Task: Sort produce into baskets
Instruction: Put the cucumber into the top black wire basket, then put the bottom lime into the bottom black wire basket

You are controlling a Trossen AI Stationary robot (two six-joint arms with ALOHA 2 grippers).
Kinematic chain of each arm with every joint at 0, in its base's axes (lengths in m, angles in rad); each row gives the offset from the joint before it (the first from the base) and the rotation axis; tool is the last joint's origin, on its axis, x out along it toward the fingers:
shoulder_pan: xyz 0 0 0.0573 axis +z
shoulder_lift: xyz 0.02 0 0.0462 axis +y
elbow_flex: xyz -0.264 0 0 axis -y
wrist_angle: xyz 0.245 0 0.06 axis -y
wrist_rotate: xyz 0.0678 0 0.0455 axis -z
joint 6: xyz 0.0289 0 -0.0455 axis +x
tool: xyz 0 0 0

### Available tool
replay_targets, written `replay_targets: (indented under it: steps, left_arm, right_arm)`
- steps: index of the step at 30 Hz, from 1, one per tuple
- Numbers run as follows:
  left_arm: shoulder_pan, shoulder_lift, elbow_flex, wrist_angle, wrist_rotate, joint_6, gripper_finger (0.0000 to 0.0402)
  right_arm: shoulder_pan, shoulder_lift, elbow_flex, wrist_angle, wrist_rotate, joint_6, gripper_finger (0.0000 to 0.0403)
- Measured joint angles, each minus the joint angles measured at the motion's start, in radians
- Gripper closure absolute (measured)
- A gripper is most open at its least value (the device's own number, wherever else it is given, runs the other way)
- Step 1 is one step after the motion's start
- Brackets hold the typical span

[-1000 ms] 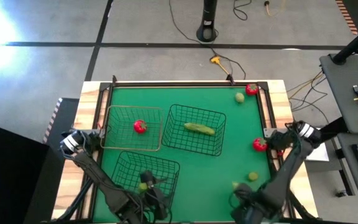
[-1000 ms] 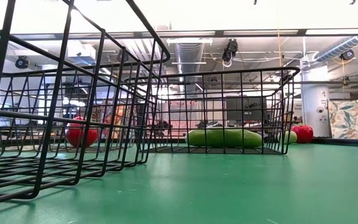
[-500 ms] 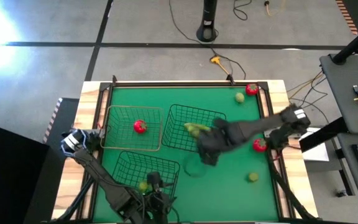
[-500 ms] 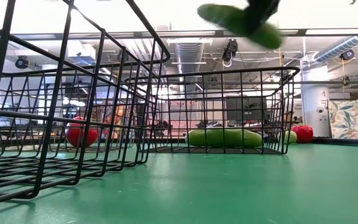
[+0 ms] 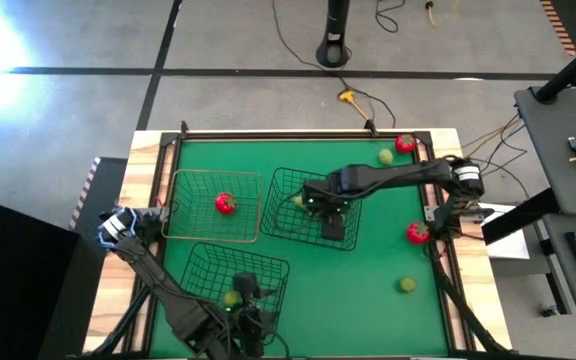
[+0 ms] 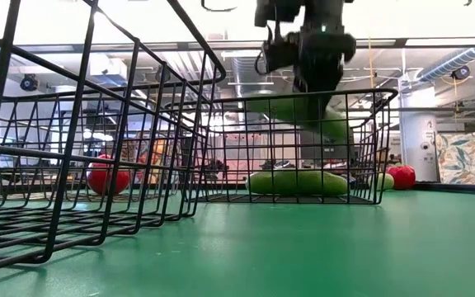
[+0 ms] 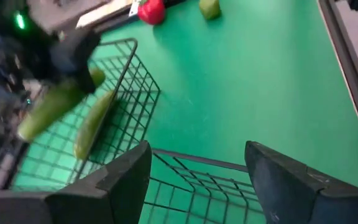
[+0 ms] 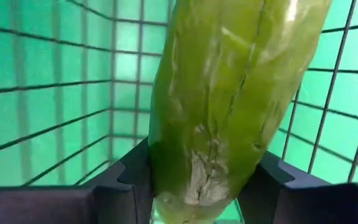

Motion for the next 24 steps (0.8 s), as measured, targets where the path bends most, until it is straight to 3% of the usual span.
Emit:
replay_targets:
  steps: [8,14,24]
  left_arm:
    - [0.0,0.0,0.071,0.004,0.001,0.221,0.016]
    - [0.0,-0.001,0.117,0.055,0.0,0.182,0.016]
    - [0.0,-0.001,0.1,0.07,0.001,-0.005,0.016]
  right_arm:
    - [-0.031,0.04,-0.107,0.144,-0.054,-0.027,0.0235]
    - [-0.031,0.075,-0.115,0.145,-0.05,0.004,0.022]
    - [-0.03,0.071,-0.076,0.125,-0.005,-0.006,0.0134]
